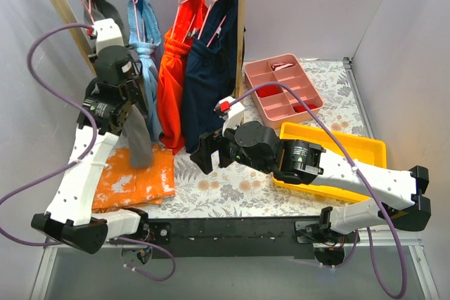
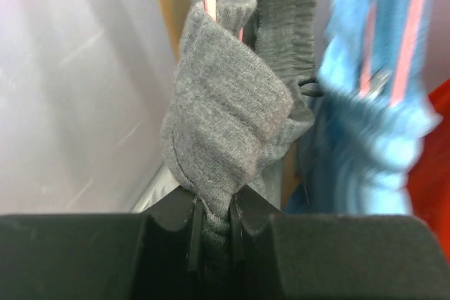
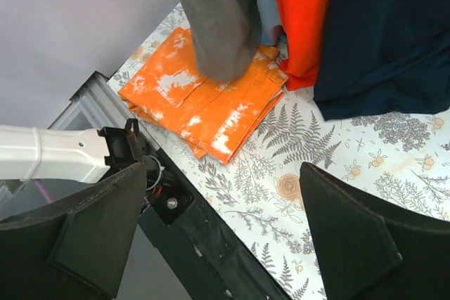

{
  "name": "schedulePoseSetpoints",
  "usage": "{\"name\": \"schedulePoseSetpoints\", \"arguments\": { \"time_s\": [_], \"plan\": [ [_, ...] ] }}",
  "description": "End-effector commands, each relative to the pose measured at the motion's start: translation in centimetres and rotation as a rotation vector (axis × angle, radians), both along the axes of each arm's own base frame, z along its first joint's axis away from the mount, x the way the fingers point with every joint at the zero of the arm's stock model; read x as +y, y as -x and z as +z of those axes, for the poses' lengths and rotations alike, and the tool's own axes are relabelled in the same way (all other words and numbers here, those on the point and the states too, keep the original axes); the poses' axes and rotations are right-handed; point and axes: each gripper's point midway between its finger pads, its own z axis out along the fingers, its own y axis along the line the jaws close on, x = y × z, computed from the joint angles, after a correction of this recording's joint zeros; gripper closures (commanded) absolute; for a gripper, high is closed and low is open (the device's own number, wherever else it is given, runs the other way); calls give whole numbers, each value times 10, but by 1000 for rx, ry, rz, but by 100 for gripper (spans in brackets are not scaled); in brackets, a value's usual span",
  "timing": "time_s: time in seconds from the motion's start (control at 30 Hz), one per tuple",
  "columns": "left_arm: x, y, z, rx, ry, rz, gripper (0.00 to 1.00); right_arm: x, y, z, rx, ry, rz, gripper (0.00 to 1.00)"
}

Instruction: Place the shorts on the hanger

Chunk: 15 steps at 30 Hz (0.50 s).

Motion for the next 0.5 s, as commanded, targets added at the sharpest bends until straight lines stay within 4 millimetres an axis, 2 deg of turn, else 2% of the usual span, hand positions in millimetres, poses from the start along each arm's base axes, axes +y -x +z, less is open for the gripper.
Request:
{"name": "schedulePoseSetpoints", "arguments": {
  "time_s": [0.0,0.07,0.2,0.33,0.37,0.43,0.47],
  "plan": [
    [-11,-9,52,-145,-14,-176,100,0,-4,13,-24,-30,-6,4],
    [-7,-16,45,-116,-19,-204,100,0,-4,13,-24,-28,-6,4],
    [8,-23,43,-112,-10,-221,100,0,-4,14,-27,-26,-6,4],
    [13,-31,58,-147,10,-265,100,-2,-3,14,-33,-23,-4,4],
    [19,-32,67,-168,10,-253,100,-3,-4,15,-34,-22,-7,4],
    [18,-40,69,-164,8,-285,100,-5,-4,13,-36,-11,-10,4],
    [21,-40,78,-175,-8,-285,100,-5,-5,12,-37,-5,-11,4]
  ]
}}
